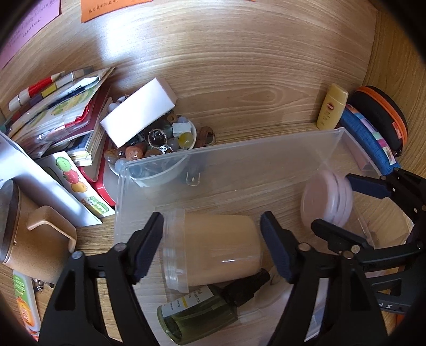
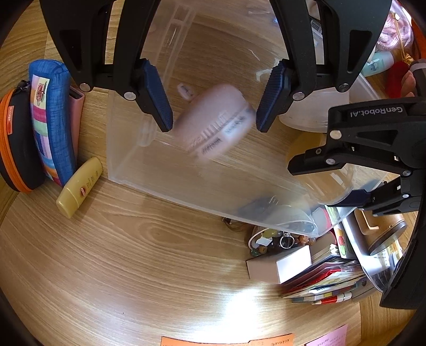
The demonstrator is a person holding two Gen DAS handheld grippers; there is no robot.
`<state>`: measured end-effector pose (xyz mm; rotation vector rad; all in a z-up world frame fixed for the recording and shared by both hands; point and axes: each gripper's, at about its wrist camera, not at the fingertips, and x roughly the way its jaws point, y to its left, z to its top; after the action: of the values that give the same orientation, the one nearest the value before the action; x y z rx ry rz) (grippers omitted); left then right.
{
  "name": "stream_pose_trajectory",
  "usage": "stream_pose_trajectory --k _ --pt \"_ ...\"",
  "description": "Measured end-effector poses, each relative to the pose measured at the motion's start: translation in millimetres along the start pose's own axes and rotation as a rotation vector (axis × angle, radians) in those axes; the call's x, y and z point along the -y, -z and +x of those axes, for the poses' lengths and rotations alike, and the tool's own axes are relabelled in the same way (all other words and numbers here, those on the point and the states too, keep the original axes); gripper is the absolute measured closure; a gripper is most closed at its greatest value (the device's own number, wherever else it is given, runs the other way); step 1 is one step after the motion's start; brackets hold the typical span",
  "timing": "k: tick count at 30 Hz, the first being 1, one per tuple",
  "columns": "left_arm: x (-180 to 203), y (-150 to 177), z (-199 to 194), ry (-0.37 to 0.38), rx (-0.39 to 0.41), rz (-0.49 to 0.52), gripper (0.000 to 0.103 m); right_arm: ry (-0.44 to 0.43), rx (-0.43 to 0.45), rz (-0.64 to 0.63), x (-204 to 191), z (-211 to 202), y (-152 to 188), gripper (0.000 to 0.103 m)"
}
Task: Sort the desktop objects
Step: 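Lower the cup into the box and open the left tool while the right tool drops the pink case in, then withdraw both tools from the box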
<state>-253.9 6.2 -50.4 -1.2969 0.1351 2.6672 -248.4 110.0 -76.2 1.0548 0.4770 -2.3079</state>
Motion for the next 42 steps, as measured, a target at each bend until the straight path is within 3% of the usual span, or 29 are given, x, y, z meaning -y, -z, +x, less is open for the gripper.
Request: stream_pose_trajectory --k 3,10,16,21,42 --pt "0.1 -0.3 -0.5 -0.005 0.0 0.003 0.025 0.009 0.019 -0.009 -0.9 -3.8 -1.2 0.03" --pt "-1.0 -0.1 -3.0 0.002 -0.004 -0.012 0.019 0.048 0.049 -0.035 -5.6 -11.1 -4.1 0.028" --pt "-6.0 -0.7 -21.8 -0.005 0.043 -0.029 0.01 0.062 0.062 -0.025 -1.5 -20.6 -6.4 0.027" --pt "-4.6 -1.3 -37.1 -0.002 0.071 -0.015 0.01 0.06 0.075 -0.004 1.0 -32.3 -5.4 0.017" --pt "-6.7 30.2 -116.5 -0.048 0.206 -0.022 0.005 0.171 0.207 0.052 21.4 -125.2 38.0 0.011"
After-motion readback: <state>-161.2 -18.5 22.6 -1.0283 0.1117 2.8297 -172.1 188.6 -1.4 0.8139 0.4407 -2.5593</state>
